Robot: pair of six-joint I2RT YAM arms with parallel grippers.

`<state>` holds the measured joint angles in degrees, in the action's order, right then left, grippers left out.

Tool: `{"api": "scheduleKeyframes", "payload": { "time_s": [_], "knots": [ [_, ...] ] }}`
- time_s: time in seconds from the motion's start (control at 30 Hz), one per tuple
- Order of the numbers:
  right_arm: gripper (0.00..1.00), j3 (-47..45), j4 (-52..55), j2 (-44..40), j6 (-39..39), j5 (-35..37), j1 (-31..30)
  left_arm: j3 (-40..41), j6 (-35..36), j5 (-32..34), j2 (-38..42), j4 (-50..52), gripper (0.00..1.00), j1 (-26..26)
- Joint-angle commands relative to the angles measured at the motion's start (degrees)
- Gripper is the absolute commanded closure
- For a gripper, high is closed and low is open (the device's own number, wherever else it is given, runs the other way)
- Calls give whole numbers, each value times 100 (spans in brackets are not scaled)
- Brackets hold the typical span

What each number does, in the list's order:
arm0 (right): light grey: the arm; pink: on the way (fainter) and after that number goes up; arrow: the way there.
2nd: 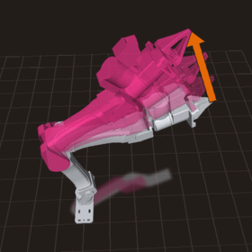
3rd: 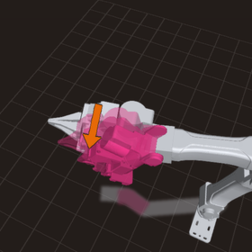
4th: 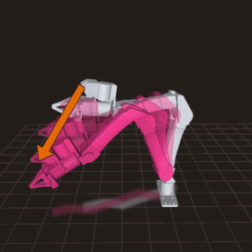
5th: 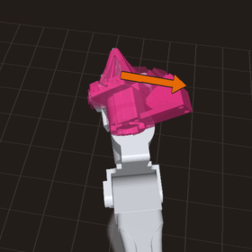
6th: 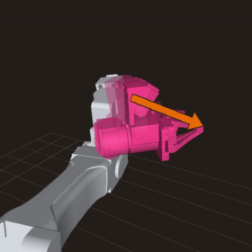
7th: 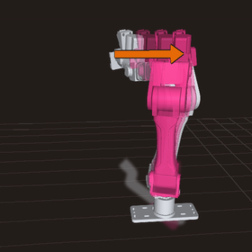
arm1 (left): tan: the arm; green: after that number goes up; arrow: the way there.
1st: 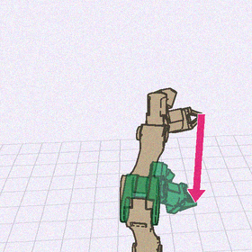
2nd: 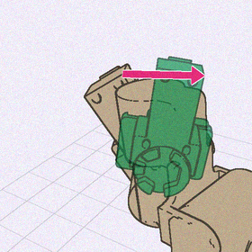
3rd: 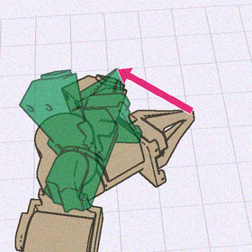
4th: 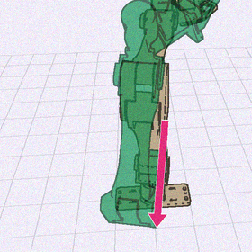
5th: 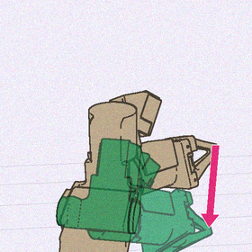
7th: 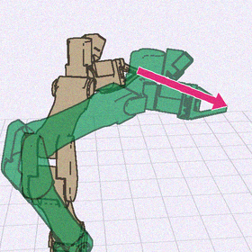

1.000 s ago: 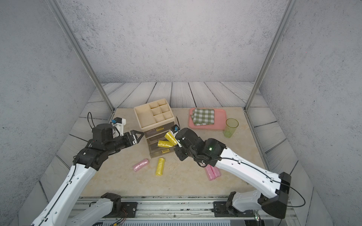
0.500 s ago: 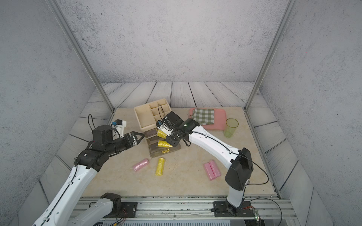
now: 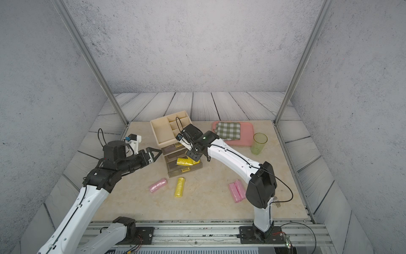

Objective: Sort the rolls of trash bags by color and place them into the drawer
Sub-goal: Place the roll of trash bags in the drawer, then pick up the roll of trash bags from the center of the board.

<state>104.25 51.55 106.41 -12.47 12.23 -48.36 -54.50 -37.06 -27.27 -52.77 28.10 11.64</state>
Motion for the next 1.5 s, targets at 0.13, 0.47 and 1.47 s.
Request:
{"api": "scheduleKeyframes", "payload": {
  "time_s": [0.13, 0.47, 1.47],
  "knots": [
    [39, -241, -909, -714, 673, 954, 19, -40, 234, 163, 149, 561, 30, -56],
    [35, -1370, -1675, -2162, 1596, 432, 309, 1488, -534, 1267, 1155, 717, 41, 1019],
    [23, -3046, -1559, -4680, 2271, -526, 353, 3227, -1365, 4686, -355, -1764, 36, 4537]
  ]
}}
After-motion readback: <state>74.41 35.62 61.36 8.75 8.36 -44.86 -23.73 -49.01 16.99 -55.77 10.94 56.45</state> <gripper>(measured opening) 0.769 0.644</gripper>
